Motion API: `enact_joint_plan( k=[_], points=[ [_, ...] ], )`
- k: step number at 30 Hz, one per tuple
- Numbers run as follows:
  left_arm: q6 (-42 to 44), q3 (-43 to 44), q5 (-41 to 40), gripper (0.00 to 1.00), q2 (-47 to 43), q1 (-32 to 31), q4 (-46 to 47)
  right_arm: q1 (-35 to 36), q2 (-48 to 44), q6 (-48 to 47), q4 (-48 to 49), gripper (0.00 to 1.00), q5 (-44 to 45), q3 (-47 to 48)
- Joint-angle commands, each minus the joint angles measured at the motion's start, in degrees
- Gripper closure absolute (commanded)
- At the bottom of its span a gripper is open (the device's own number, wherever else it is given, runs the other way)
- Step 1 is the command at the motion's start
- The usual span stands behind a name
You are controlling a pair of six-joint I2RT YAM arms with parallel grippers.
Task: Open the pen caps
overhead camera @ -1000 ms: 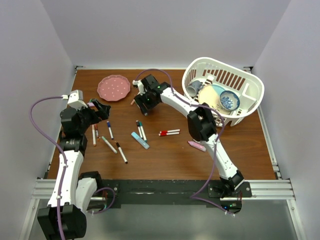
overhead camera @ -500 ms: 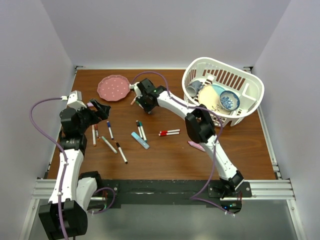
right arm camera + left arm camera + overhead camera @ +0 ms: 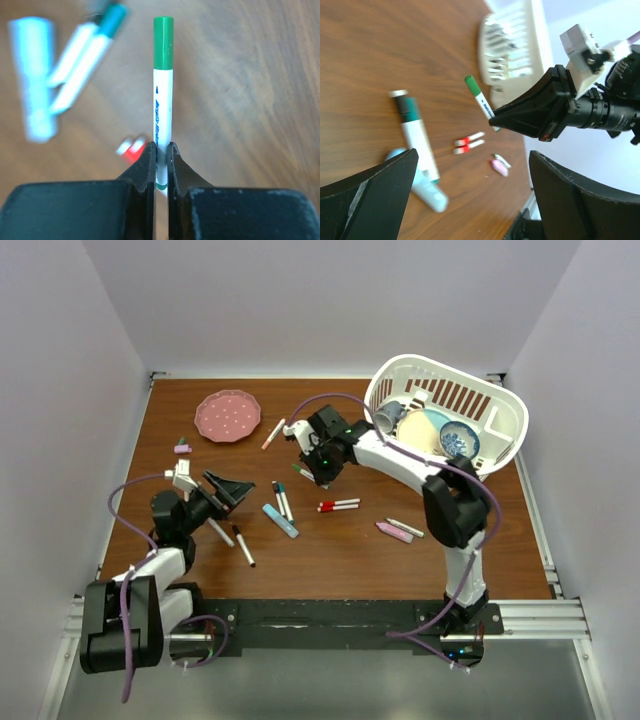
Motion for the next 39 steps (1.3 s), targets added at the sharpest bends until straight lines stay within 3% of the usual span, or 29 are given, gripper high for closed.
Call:
enact_joint_plan(
  k=[1,5,14,18,29,37,39],
  points=[
    [-7.8,1.68,-2.31,0.02,-2.62,-6.58,13.64,-0.08,-11.73,-4.61,4.31,1.0,-14.49,-6.07],
    [-9.2,2.82,-11.44,0.04,-3.33,-12.84,11.7,-0.17,-18.41,-5.14,5.02,1.0,-24.42,-12.49],
    [-9.82,9.67,-24.2,0.1,1.59,-25.06,8.53,-0.34,-22.82,-4.36,6.77,1.0,-28.22,-16.19],
    [-9.73,12.31,-26.67,0.22,4.84,-29.62,7.83,-0.78,-23.08,-2.78,7.92,1.0,-29.45,-16.55],
    [-9.91,13.28,-33.7,0.37,6.16,-34.56,5.46,-4.3,-24.84,2.32,13.19,1.0,-32.09,-19.8],
    [-9.73,14.86,-34.58,0.54,7.04,-35.17,4.93,-4.3,-24.49,3.55,14.6,1.0,-32.53,-20.68],
    [-9.64,14.95,-34.76,0.64,7.04,-35.17,4.93,-4.3,-24.49,3.56,14.86,1.0,-32.53,-20.85]
  ],
)
